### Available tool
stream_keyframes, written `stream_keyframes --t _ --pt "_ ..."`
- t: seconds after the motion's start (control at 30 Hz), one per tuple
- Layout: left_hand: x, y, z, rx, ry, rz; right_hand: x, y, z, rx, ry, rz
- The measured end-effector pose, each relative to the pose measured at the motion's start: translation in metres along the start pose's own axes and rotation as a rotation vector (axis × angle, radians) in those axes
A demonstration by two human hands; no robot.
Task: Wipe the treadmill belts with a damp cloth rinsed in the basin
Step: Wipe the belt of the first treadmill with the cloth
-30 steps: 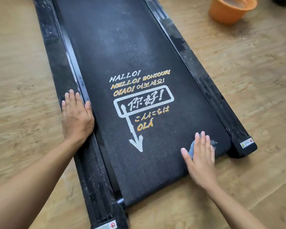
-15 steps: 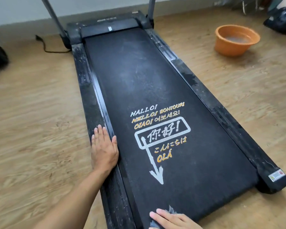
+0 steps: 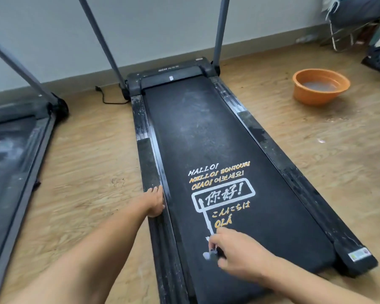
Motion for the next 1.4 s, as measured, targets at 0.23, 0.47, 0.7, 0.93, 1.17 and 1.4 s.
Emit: stream_keyframes --t 0.23,0.47,0.7,0.93,1.17,1.4 --pt "0.055 -0.206 -0.076 0.086 0.196 0.051 -0.047 -0.244 -0.014 0.352 -0.085 -0.074" --pt "0.03 -0.283 -0.123 0.287 0.158 -0.031 0.002 -0.291 0.033 0.584 0.087 0.233" --pt "-0.021 -0.107 0.0 0.181 0.046 0.053 0.05 -0.093 0.215 0.6 0.266 0.396" --pt "-0.068 -0.082 0.122 0.372 -0.096 -0.258 0.054 0.077 0.301 0.415 0.191 0.0" --pt "-0.122 -0.101 0.242 0.546 -0.186 -0.369 0.065 0.088 0.311 0.68 0.141 -0.002" --pt "-0.132 -0.08 0.273 0.667 -0.311 -0.492 0.117 0.105 0.353 0.611 0.085 0.11"
Point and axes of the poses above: each hand's wrist, its own z-axis towards the middle knuckle, its own y-axis out of the palm, x = y × z, the point moved 8 cm from there along z, towards the middle knuckle, and after that the axes turned 8 degrees about x, right-handed, at the moved point
